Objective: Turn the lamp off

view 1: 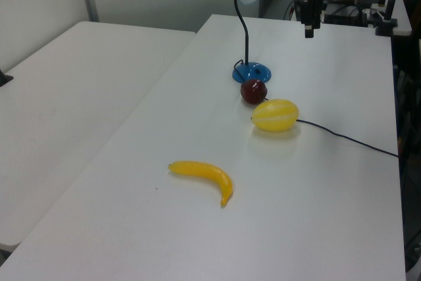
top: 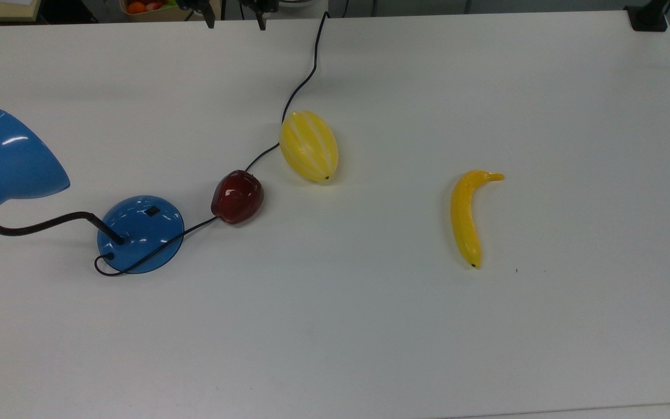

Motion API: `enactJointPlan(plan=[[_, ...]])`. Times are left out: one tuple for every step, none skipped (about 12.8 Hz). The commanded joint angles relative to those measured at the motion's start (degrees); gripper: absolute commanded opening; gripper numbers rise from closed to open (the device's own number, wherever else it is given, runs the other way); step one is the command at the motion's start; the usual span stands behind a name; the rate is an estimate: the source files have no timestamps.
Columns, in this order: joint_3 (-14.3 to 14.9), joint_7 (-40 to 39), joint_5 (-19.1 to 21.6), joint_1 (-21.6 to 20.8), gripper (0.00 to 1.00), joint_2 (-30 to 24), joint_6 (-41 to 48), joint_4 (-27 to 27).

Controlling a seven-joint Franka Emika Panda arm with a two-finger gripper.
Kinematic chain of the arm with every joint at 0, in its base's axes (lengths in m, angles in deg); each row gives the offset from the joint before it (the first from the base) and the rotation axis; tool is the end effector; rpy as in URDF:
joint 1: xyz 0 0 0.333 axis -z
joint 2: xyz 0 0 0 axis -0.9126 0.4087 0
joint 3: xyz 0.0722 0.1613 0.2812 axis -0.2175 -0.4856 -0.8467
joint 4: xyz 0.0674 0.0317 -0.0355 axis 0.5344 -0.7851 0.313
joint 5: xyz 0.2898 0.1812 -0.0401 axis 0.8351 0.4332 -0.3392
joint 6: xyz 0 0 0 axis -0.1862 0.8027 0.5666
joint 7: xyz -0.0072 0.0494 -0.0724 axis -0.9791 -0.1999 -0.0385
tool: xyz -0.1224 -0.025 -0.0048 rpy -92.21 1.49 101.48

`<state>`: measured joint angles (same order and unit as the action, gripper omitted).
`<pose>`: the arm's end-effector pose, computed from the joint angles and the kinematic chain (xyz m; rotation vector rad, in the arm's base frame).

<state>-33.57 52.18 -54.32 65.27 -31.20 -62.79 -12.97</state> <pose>0.4995 -0.0114 0.5635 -3.0927 0.0061 0.2176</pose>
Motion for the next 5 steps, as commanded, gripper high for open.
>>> enactJointPlan(plan=[[0.52, -1.39, 0.66, 0.34, 1.00, -0.77, 1.18, 1.41], [0.61, -1.38, 0.66, 0.34, 1.00, -0.86, 1.35, 1.42], [0.70, -0.86, 0.66, 0.26, 1.00, -0.95, 1.53, 1.42], [0.70, -0.68, 0.66, 0.34, 1.00, -1.03, 1.53, 1.16], [0.70, -0.59, 0.75, 0.34, 1.00, -1.04, 1.53, 1.15]])
